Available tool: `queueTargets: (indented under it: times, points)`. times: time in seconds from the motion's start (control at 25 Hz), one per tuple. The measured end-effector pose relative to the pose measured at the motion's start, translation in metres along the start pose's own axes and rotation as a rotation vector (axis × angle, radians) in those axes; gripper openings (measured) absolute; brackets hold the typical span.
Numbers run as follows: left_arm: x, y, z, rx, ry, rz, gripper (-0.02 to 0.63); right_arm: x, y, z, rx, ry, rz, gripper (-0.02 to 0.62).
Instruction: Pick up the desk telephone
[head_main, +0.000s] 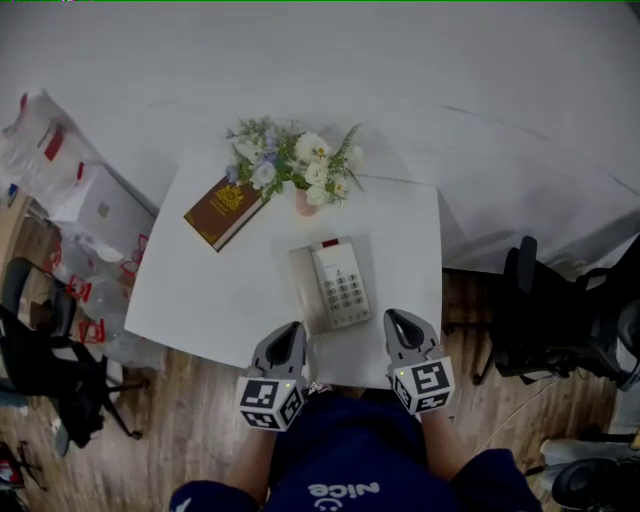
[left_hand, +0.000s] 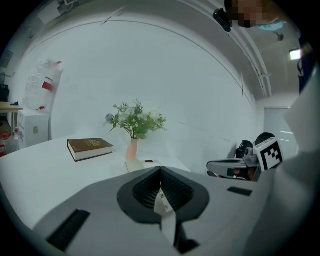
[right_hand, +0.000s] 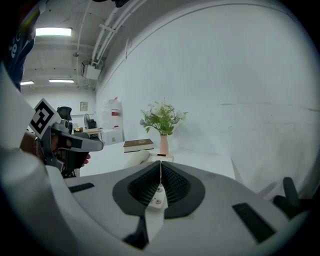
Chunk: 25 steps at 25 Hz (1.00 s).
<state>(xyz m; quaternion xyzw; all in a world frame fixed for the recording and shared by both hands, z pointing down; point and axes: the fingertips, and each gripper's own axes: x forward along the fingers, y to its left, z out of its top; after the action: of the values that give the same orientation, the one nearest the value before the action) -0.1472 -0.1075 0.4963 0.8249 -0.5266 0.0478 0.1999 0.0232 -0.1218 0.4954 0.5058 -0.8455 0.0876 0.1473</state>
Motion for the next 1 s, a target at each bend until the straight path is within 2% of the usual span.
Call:
queueTargets:
  times: [0.16,0.52,0.72,0.8,0.84,0.88,0.92,1.0]
  points:
    - [0.006,0.014,-0.003,-0.045,0.019,-0.029,0.014,0.009,0.004,0.005,-0.012,0.011,-0.023,0.023]
    - [0.024,0.036,-0.008,-0.195,0.061,-0.014,0.015,0.033,-0.011,0.007,-0.005,0.102,-0.012,0.023]
    - [0.034,0.045,-0.011,-0.269,0.094,0.015,0.015,0.053,-0.019,0.004,0.056,0.165,0.050,0.026]
    - [0.040,0.049,-0.011,-0.290,0.110,0.028,0.025,0.062,-0.020,0.001,0.075,0.198,0.086,0.067]
    - [0.043,0.050,-0.013,-0.306,0.123,0.021,0.068,0.066,-0.020,-0.002,0.088,0.217,0.105,0.123]
    - [0.047,0.050,-0.015,-0.326,0.140,0.009,0.146,0.071,-0.021,-0.004,0.104,0.235,0.122,0.156]
    - [0.050,0.050,-0.017,-0.347,0.159,-0.004,0.196,0.075,-0.023,-0.007,0.121,0.249,0.136,0.160]
    - [0.058,0.052,-0.021,-0.380,0.197,-0.024,0.227,0.084,-0.025,-0.010,0.157,0.271,0.167,0.169]
